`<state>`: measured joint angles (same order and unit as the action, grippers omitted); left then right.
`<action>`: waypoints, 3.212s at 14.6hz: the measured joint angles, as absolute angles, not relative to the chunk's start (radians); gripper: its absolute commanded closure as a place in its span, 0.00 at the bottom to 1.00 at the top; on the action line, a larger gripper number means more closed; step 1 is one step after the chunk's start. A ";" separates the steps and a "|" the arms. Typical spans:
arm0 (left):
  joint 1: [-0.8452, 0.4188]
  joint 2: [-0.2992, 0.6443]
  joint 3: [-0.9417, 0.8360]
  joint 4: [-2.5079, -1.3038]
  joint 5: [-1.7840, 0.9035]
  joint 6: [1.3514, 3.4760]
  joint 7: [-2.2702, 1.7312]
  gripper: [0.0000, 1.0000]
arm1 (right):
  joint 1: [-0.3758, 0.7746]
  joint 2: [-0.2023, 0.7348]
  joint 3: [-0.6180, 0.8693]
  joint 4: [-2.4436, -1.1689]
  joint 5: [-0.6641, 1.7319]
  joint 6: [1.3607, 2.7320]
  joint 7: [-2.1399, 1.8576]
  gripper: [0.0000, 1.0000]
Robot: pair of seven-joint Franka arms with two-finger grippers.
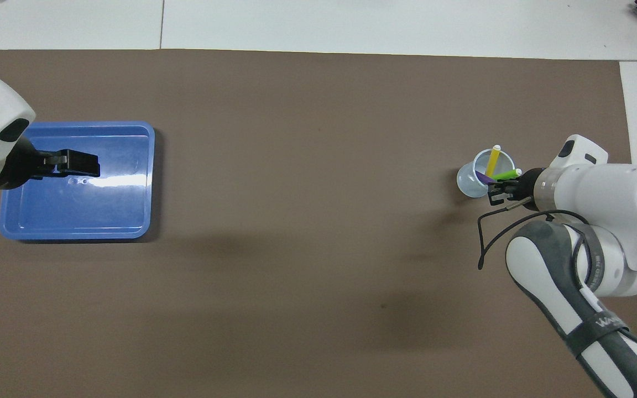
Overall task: Right arm passes pens to left for tray arrangement
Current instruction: 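Lift the purple pen with the right gripper while the left gripper rises, then carry the purple pen toward the left gripper while the left gripper approaches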
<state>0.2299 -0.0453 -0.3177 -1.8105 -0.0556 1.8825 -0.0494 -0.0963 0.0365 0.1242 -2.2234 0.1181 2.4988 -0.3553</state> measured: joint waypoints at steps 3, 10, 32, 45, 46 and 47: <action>0.191 -0.044 -0.325 -1.819 -0.056 1.894 -0.047 0.00 | -0.099 0.036 0.124 -2.210 0.118 2.475 -0.355 1.00; 0.159 -0.045 -0.328 -1.827 -0.056 1.882 -0.047 0.00 | -0.132 0.033 0.122 -1.974 0.118 2.172 -0.355 1.00; 0.083 -0.054 -0.320 -1.834 -0.293 1.907 -0.419 0.01 | -0.110 0.012 0.252 -1.675 0.357 1.710 0.360 1.00; 0.067 -0.042 -0.328 -1.842 -0.593 1.886 -0.988 0.00 | -0.034 0.013 0.323 -1.676 0.628 1.870 1.084 1.00; 0.060 -0.042 -0.328 -1.845 -0.629 1.892 -1.064 0.00 | -0.034 0.015 0.322 -1.677 0.653 1.885 1.125 1.00; 0.053 -0.042 -0.330 -1.851 -0.655 1.903 -1.133 0.00 | -0.034 0.018 0.322 -1.677 0.673 1.897 1.160 1.00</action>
<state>0.0526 -0.0419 -0.3297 -1.8506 -0.6551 1.9034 -1.1331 -0.0341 0.0182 0.3224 -1.6768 0.6726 1.8971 1.1597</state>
